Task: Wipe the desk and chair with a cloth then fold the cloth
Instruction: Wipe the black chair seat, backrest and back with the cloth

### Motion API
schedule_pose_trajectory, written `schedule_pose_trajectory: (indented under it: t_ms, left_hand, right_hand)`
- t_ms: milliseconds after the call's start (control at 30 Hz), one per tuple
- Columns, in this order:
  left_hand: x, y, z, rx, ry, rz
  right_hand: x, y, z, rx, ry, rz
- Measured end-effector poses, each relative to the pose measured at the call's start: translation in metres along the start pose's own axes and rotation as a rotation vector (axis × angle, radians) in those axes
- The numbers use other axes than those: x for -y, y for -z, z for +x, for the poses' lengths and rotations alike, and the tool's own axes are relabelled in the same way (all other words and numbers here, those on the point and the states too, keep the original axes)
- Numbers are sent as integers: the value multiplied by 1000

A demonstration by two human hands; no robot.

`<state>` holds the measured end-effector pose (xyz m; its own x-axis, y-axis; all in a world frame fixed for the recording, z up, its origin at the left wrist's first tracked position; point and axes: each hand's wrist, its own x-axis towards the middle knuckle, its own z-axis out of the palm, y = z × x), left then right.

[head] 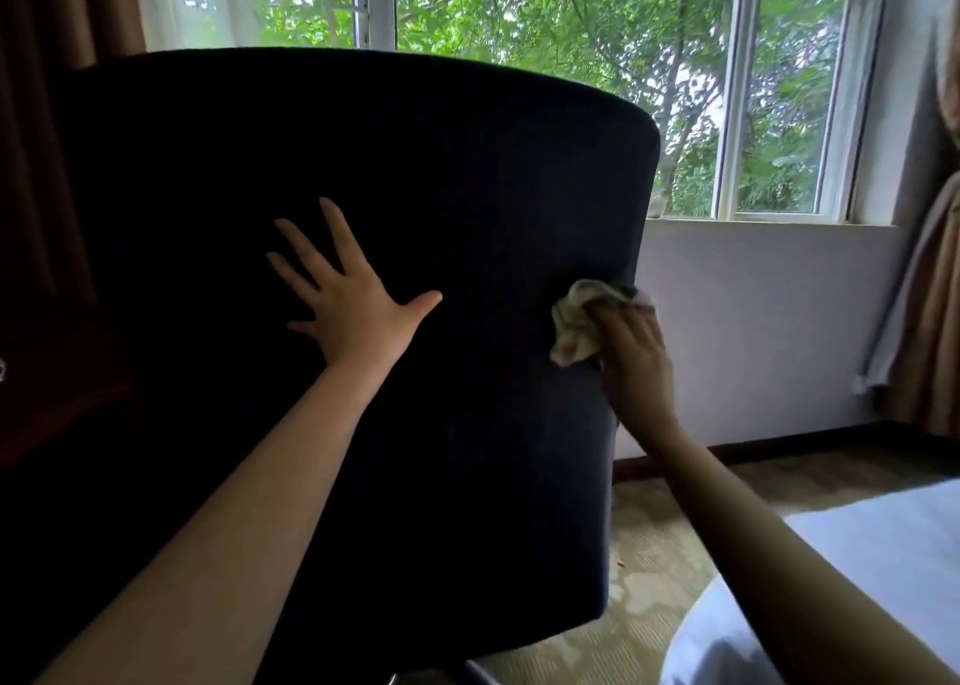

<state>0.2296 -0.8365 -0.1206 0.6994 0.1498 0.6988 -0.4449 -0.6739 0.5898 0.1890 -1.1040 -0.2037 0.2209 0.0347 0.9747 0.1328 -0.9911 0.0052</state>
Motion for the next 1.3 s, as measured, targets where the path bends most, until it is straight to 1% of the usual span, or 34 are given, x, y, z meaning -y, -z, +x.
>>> schedule_pose_trajectory:
  t_ms: [33,100,167,233,300,400,500,567,633,700,767,833,933,1033,1100,1167,1233,1300]
  left_hand:
    - [0,0,1,-6,3,-3]
    - [1,-2,3,-12,-4,-11]
    - [1,-2,5,-14,-6,-18]
    - [2,0,7,-9,-2,-26]
    - [5,1,8,-8,-5,-43]
    - [8,0,6,-18,-12,-46]
    - [8,0,6,-9,-23,-48]
    - [9,0,7,-10,-31,-53]
    - [10,1,5,-14,-31,-45]
    - [13,2,3,-20,-45,-35]
    - [17,1,-1,-36,-49,-29]
    - [23,-1,-6,-59,-10,-41]
    - [28,-7,-14,-75,84,-95]
    - [31,-9,-15,-84,129,-146]
    - [32,-10,-13,-86,139,-169]
    - [32,-11,-12,-87,142,-179]
    - [31,-13,-13,-92,143,-176]
    - [30,-14,-14,-96,139,-164]
  right_hand:
    - [-4,8,37,-78,18,-4]
    - [-8,18,89,-183,45,-28]
    - [-5,17,103,-252,54,-33]
    - [1,8,80,-271,58,-17]
    - [8,-9,27,-221,68,-2]
    - [20,-31,-80,-31,28,13]
    - [33,-46,-176,112,3,37]
    - [37,-50,-217,191,14,41]
    - [39,-47,-232,251,21,32]
    - [40,-40,-222,249,19,45]
    - [37,-31,-187,208,0,58]
    - [32,-19,-133,139,-11,71]
    - [30,-7,-45,-10,-40,81]
    - [32,-9,7,-95,-6,65]
    - [32,-18,3,-124,40,72]
    - [32,-29,-28,-117,39,99]
    - [35,-38,-80,-52,0,125]
    - [41,-43,-145,72,-45,130]
